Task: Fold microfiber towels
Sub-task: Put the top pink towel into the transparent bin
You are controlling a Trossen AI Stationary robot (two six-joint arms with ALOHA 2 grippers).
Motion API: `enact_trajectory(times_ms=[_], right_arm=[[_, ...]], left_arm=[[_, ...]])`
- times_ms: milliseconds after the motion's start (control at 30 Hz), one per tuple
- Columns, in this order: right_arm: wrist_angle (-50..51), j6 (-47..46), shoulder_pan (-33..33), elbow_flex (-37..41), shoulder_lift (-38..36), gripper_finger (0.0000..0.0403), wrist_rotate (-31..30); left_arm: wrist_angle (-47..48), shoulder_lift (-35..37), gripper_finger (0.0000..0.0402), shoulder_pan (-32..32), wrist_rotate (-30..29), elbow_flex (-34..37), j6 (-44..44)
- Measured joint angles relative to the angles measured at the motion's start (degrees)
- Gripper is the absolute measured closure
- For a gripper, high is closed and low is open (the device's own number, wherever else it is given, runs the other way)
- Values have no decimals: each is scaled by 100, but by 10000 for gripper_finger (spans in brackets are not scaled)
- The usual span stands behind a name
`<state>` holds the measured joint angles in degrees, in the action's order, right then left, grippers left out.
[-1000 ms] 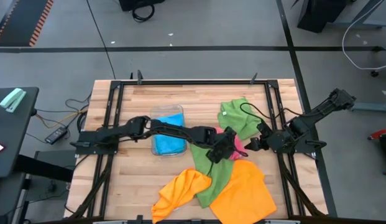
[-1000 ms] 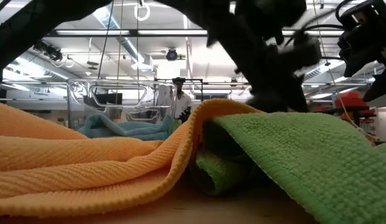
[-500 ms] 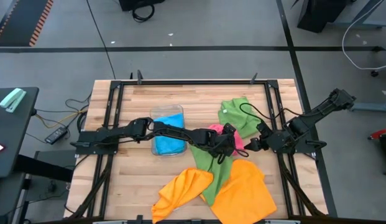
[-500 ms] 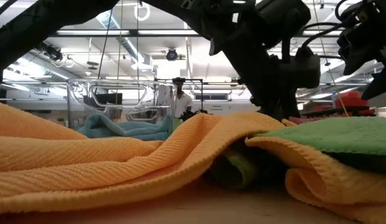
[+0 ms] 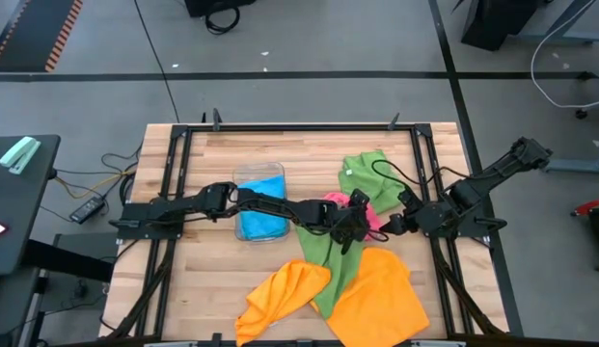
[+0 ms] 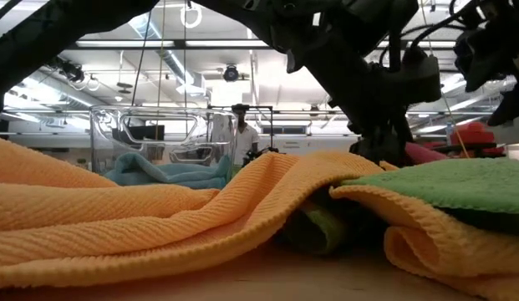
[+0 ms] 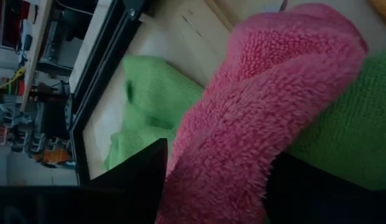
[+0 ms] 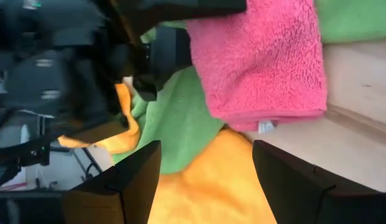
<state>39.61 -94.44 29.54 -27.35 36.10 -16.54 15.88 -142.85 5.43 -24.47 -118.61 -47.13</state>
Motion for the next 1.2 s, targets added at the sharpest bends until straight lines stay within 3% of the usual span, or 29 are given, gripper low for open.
enact_trajectory(times_ms=[167, 400, 800, 1100, 1200], right_arm=[[1181, 186, 0, -750, 26, 141, -15], [2229, 269, 0, -1434, 33, 141, -454], [2185, 296, 0, -1450, 276, 141, -472], [2130, 165, 202, -1449, 393, 141, -448], [2132, 104, 260, -1449, 420, 141, -450]], left_arm=[[102, -68, 177, -67, 177, 0, 0], [245, -69, 145, -127, 716, -1, 117], [195, -202, 125, -153, 418, -2, -155], [70, -328, 49, -164, 289, -22, 3], [60, -328, 41, -176, 289, -22, 6]])
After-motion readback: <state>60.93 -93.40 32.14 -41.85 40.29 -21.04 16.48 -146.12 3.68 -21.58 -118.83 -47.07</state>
